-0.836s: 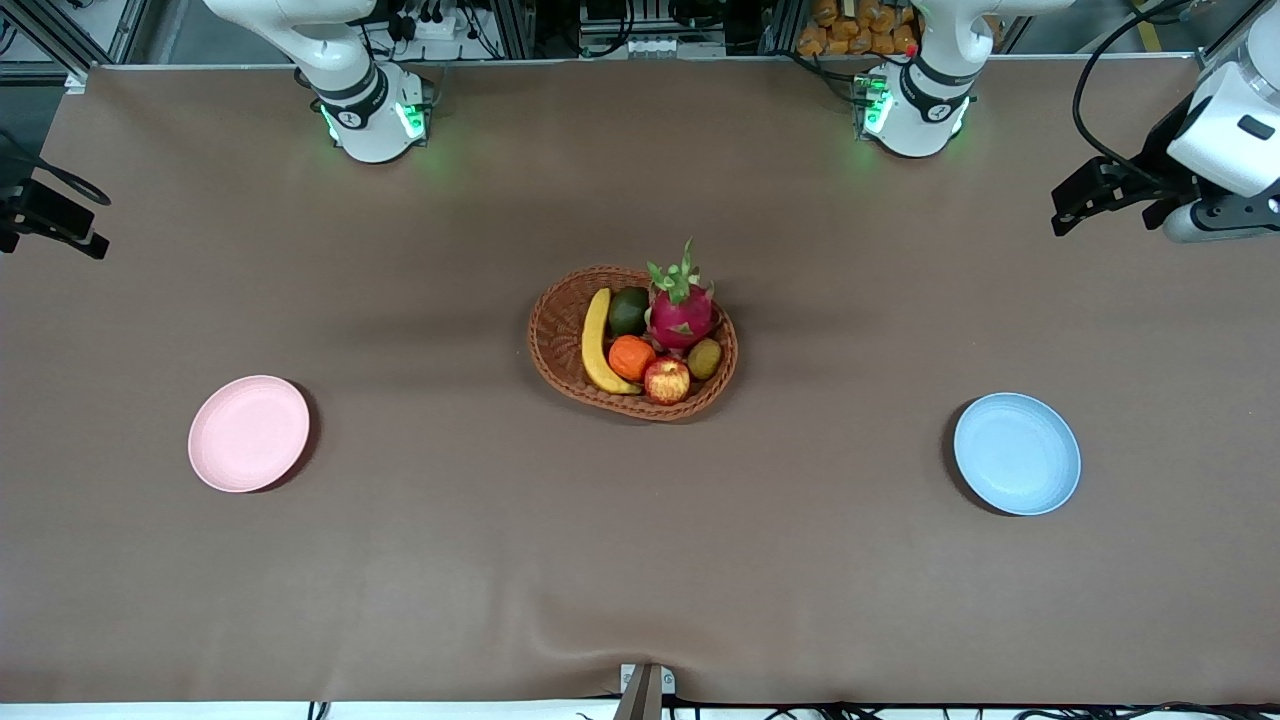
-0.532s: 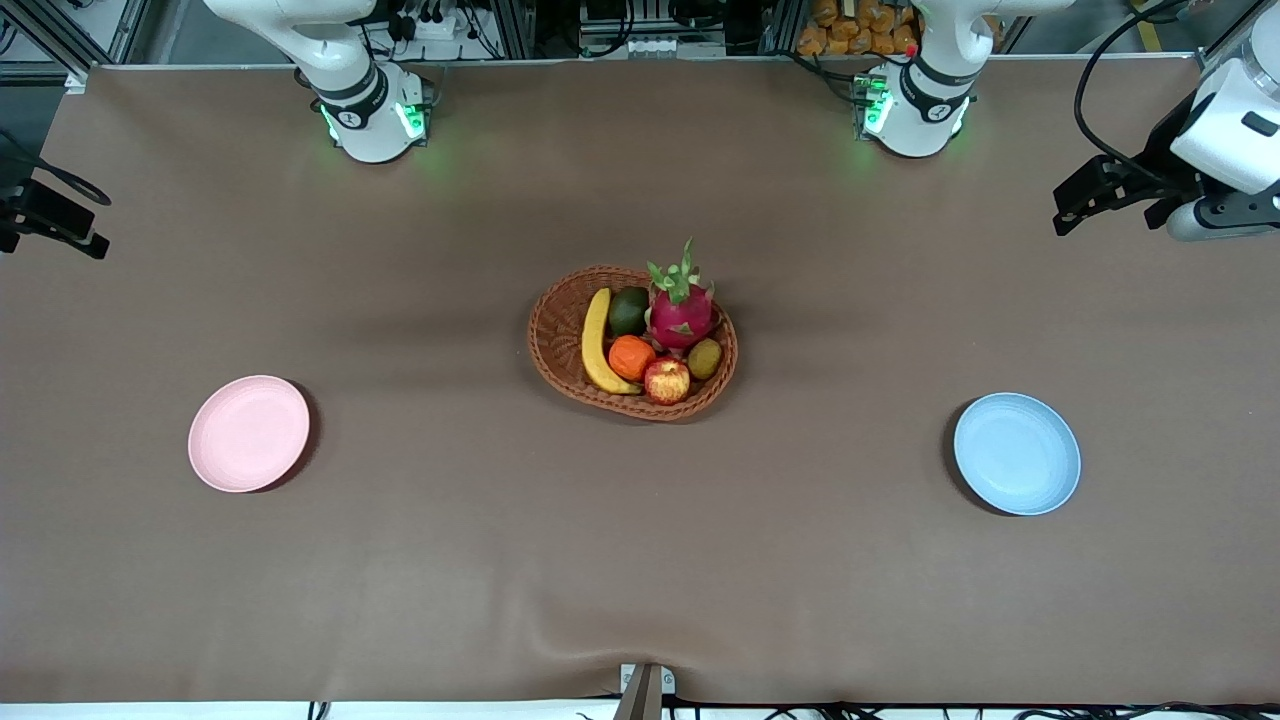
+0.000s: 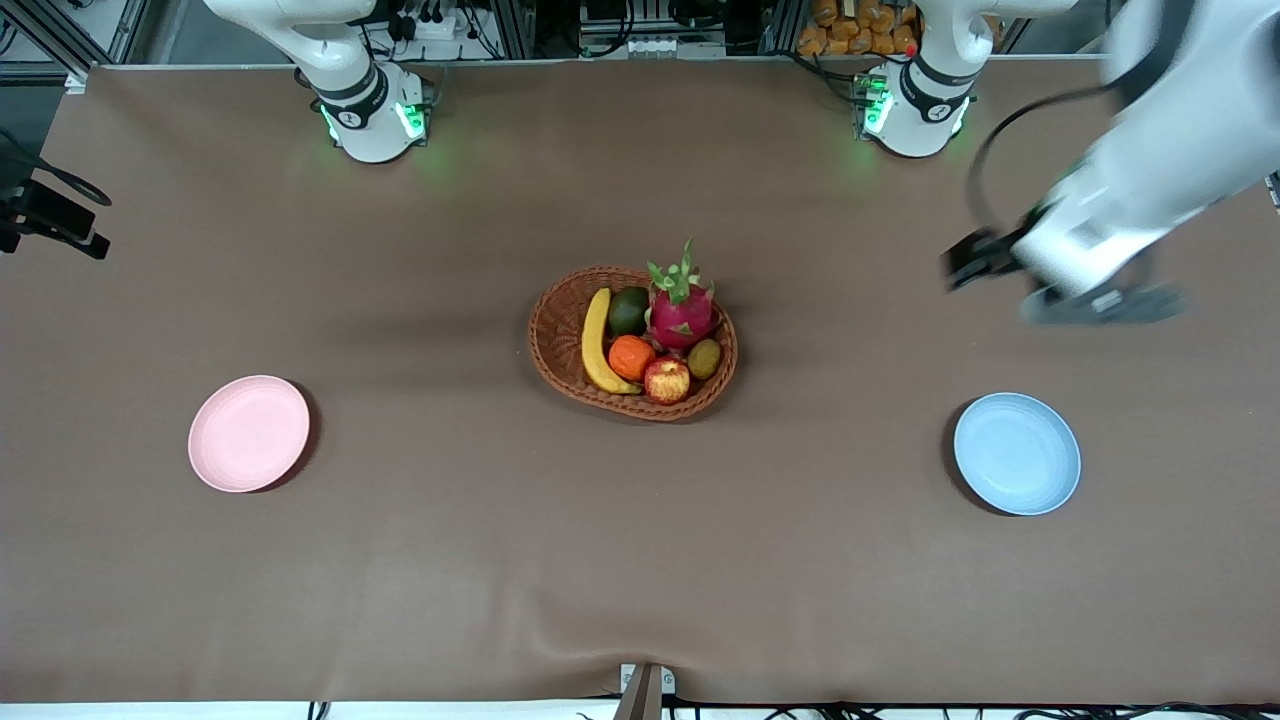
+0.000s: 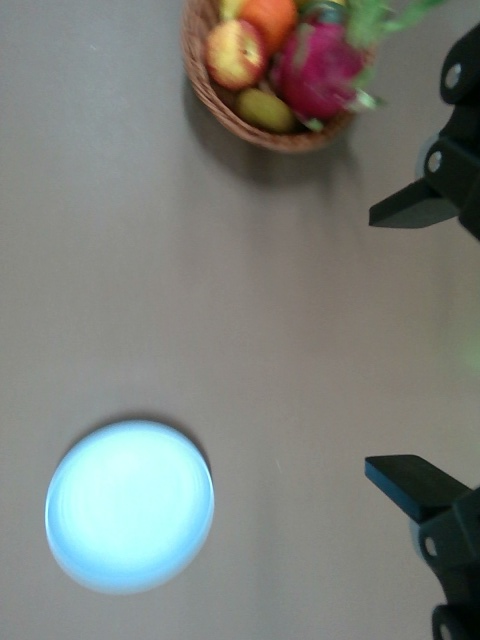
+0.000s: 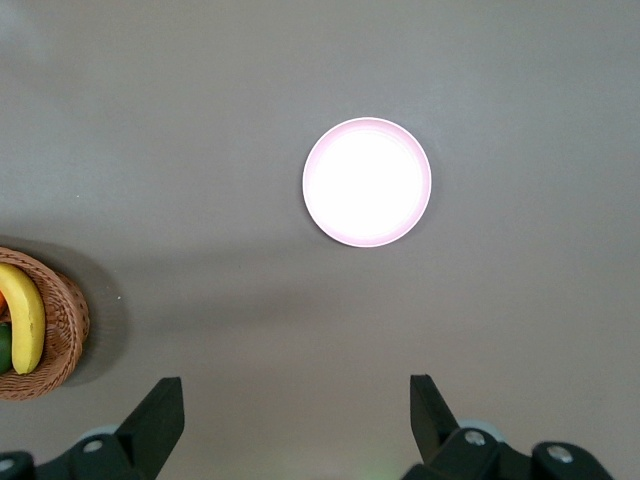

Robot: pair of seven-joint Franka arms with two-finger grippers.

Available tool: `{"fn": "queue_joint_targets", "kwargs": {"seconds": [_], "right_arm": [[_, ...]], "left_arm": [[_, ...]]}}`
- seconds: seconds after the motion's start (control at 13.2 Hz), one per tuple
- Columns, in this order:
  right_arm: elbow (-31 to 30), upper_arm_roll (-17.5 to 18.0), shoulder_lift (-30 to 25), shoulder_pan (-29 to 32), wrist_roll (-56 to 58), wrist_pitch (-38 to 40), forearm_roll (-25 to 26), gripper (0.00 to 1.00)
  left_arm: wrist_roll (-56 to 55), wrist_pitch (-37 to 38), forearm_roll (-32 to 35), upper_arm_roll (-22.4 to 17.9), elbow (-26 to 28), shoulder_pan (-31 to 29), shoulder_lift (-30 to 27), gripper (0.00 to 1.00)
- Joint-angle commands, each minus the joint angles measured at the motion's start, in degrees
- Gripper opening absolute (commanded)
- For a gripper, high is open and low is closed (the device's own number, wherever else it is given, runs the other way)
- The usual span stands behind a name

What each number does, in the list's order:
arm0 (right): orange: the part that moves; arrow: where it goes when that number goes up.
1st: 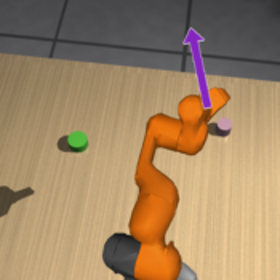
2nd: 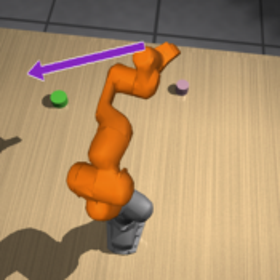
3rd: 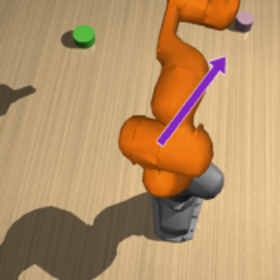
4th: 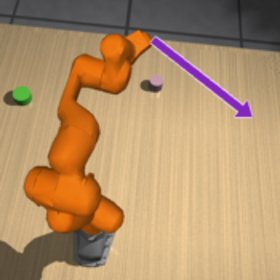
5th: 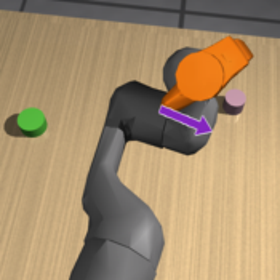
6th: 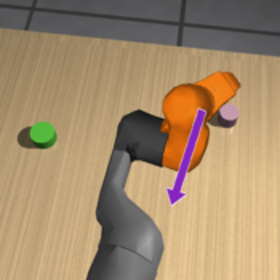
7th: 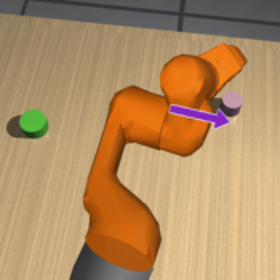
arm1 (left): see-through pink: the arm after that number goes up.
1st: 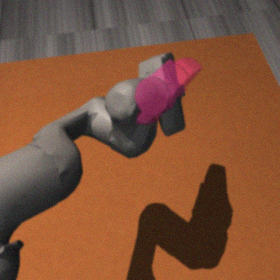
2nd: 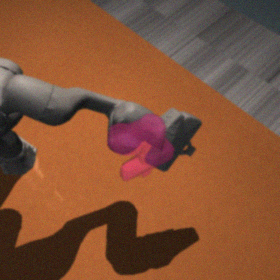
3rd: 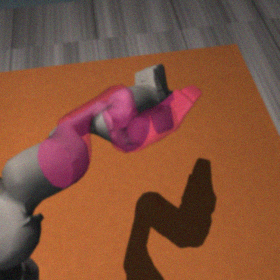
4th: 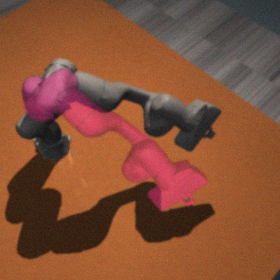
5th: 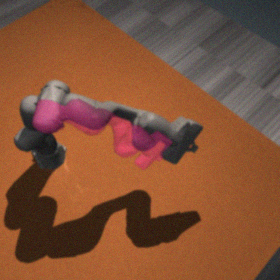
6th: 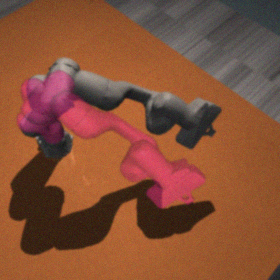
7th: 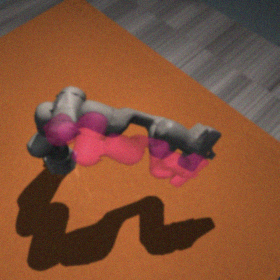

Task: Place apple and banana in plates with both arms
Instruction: 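Reach the left gripper over the basket toward the red apple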

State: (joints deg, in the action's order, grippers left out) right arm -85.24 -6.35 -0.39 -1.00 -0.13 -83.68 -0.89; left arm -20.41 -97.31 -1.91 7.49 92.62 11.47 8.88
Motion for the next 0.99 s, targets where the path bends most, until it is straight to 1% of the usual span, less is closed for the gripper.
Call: {"fn": "queue_joint_targets", "kwargs": {"seconds": [0.0,0.15,0.23,0.38,0.46,0.61,0.68,0.91], "right_arm": [[0.7,0.0,0.1,-0.4,-1.0,0.9,1.2,1.0],[0.6,0.0,0.5,-0.6,-1.1,0.9,0.7,1.0],[0.4,0.1,0.9,-1.7,-1.1,0.9,0.5,1.0],[0.5,0.0,2.1,-4.2,-1.1,0.8,0.5,1.0],[0.5,0.0,2.8,-4.8,-1.1,0.6,0.6,1.0],[0.5,0.0,3.1,-4.9,-1.2,0.5,0.3,1.0],[0.4,0.0,3.3,-4.9,-1.2,0.5,0.2,1.0],[0.5,0.1,4.3,-5.7,-1.2,0.3,0.0,1.0]], "left_arm": [[-10.5,-6.2,-0.5,-0.1,-3.5,5.8,8.5,1.0],[-18.0,-11.6,-0.9,0.1,-5.2,8.5,13.7,1.0],[-20.9,-14.1,-0.7,0.0,-7.0,11.2,15.9,1.0],[-25.7,-16.0,-1.0,0.0,-11.9,13.4,21.9,1.0],[-27.6,-17.7,-0.9,-0.2,-13.5,15.5,24.5,1.0],[-31.0,-22.7,-1.0,-0.1,-13.6,17.0,28.0,1.0],[-32.6,-23.8,-0.9,-0.1,-13.5,18.4,29.5,1.0],[-34.2,-25.4,-1.1,0.0,-13.4,19.3,31.5,1.0]]}}
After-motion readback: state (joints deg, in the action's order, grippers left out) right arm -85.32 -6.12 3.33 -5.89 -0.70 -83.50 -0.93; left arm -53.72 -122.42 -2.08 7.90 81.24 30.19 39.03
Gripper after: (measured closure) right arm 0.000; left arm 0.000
